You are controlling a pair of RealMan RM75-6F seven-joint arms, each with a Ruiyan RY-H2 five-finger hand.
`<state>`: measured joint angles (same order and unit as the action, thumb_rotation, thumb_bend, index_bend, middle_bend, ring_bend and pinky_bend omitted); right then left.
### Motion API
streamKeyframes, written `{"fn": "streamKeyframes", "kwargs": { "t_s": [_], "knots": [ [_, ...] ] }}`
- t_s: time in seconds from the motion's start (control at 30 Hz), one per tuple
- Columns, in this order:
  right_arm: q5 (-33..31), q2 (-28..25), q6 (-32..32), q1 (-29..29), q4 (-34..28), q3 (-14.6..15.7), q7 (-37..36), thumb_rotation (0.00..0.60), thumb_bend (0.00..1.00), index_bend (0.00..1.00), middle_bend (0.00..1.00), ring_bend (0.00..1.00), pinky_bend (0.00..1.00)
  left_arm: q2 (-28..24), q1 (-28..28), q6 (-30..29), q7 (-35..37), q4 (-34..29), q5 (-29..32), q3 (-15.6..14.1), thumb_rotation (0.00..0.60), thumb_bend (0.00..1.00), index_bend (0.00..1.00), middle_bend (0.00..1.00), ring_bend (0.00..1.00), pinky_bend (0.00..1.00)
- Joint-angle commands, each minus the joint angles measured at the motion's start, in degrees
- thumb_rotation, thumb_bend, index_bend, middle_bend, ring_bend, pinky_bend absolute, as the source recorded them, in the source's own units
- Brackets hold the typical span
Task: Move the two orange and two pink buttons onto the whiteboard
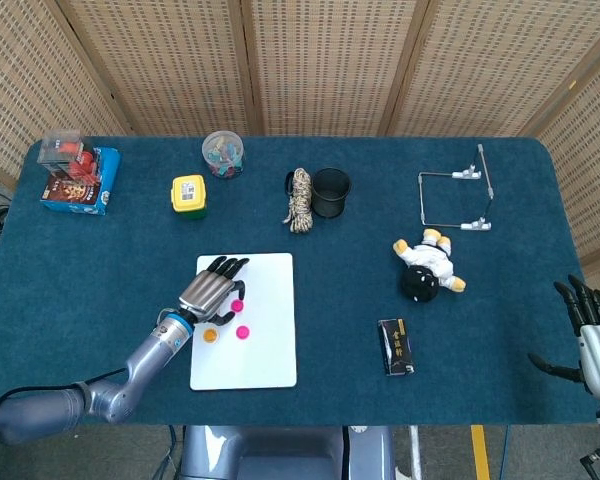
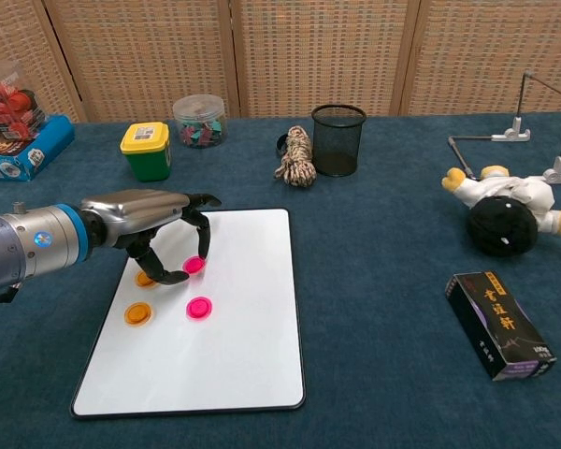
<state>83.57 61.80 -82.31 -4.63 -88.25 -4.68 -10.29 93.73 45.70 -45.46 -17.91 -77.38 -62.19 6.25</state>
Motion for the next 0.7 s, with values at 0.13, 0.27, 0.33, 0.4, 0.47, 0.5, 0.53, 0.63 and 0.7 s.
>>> {"fn": "streamKeyframes", "kwargs": {
  "t_s": [0.13, 0.27, 0.33, 0.4, 0.47, 0.5, 0.53, 0.63, 0.7],
  "knots": [
    [0.0, 0.0, 0.0, 0.0, 0.0, 0.0, -0.1, 0.6, 0.0, 0.0, 0.0, 0.0, 0.0, -0.1, 0.1, -0.2, -0.2, -0.2, -0.1, -0.3, 0.6, 0.37, 0.56, 0.0, 0.0, 0.0],
    [0.0, 0.0, -0.1, 0.0, 0.0, 0.0, 0.0, 0.6, 0.0, 0.0, 0.0, 0.0, 0.0, 0.1, 0.2, 0.0, -0.8, -0.1, 0.4, -0.5, 0.6, 0.37, 0.56, 0.0, 0.0, 0.0],
    [0.0, 0.0, 0.0, 0.0, 0.0, 0.0, -0.1, 0.6, 0.0, 0.0, 0.0, 0.0, 0.0, 0.2, 0.3, 0.0, -0.9, -0.1, 0.6, -0.5, 0.6, 0.37, 0.56, 0.0, 0.0, 0.0],
    [0.0, 0.0, 0.0, 0.0, 0.0, 0.0, 0.0, 0.6, 0.0, 0.0, 0.0, 0.0, 0.0, 0.3, 0.3, 0.0, -1.0, 0.0, 0.8, -0.4, 0.6, 0.37, 0.56, 0.0, 0.0, 0.0],
    [0.0, 0.0, 0.0, 0.0, 0.0, 0.0, -0.1, 0.6, 0.0, 0.0, 0.0, 0.0, 0.0, 0.3, 0.3, -0.2, -1.1, 0.0, 0.9, -0.4, 0.6, 0.37, 0.55, 0.0, 0.0, 0.0],
    [0.0, 0.0, 0.0, 0.0, 0.0, 0.0, -0.1, 0.6, 0.0, 0.0, 0.0, 0.0, 0.0, 0.4, 0.3, -0.2, -1.1, 0.1, 0.9, -0.4, 0.6, 0.37, 0.52, 0.0, 0.0, 0.0],
    [0.0, 0.0, 0.0, 0.0, 0.0, 0.0, -0.1, 0.6, 0.0, 0.0, 0.0, 0.0, 0.0, 0.4, 0.4, -0.3, -1.1, 0.1, 0.9, -0.4, 0.6, 0.37, 0.48, 0.0, 0.0, 0.0],
    [0.0, 0.0, 0.0, 0.0, -0.1, 0.0, -0.1, 0.6, 0.0, 0.0, 0.0, 0.0, 0.0, 0.4, 0.4, -0.3, -1.1, 0.1, 1.0, -0.4, 0.6, 0.37, 0.43, 0.0, 0.0, 0.0],
    [0.0, 0.0, 0.0, 0.0, -0.1, 0.0, -0.1, 0.6, 0.0, 0.0, 0.0, 0.0, 0.0, 0.4, 0.4, -0.2, -1.0, 0.2, 1.1, -0.4, 0.6, 0.36, 0.39, 0.0, 0.0, 0.0]
  ]
}}
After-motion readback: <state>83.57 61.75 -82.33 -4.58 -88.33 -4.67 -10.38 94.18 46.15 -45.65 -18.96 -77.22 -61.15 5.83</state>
